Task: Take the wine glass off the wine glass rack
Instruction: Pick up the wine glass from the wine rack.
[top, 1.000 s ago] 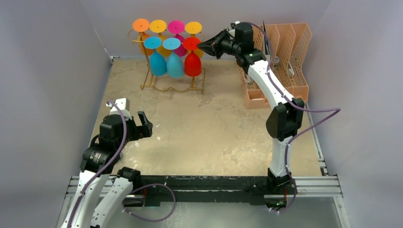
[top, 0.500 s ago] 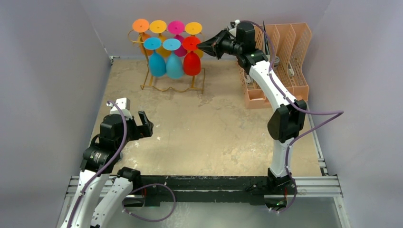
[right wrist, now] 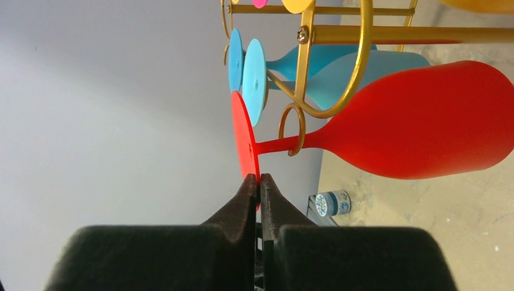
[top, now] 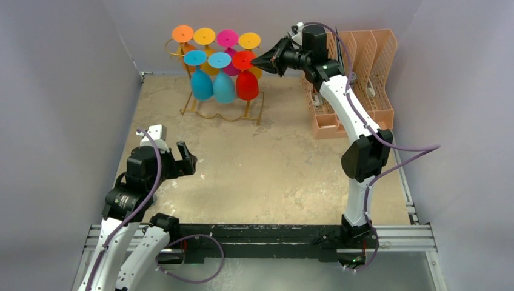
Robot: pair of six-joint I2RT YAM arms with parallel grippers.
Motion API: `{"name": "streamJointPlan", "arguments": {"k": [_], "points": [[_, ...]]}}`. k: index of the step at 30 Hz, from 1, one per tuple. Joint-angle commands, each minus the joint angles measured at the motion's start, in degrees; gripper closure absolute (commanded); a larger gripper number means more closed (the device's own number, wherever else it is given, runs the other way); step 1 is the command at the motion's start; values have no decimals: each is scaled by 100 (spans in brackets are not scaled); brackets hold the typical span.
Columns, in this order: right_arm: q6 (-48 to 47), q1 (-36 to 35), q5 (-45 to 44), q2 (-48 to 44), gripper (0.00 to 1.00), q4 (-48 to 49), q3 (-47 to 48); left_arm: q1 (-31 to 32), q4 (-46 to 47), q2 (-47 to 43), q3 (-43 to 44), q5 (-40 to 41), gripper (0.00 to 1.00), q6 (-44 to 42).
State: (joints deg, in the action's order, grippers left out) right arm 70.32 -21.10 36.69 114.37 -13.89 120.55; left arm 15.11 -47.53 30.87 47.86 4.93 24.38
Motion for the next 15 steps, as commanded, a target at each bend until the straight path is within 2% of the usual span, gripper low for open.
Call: {"name": "streamJointPlan", "arguments": {"k": [1, 10, 15], "points": [[-476, -37, 330, -64, 100, -526, 410, -26, 218, -7, -45, -110, 0, -91], [-713, -34, 335, -7, 100, -963, 708, -26, 235, 50, -45, -157, 0, -100], [-723, -36, 197, -291, 100, -905, 288, -26, 237, 63, -46, -151, 0, -109]]}}
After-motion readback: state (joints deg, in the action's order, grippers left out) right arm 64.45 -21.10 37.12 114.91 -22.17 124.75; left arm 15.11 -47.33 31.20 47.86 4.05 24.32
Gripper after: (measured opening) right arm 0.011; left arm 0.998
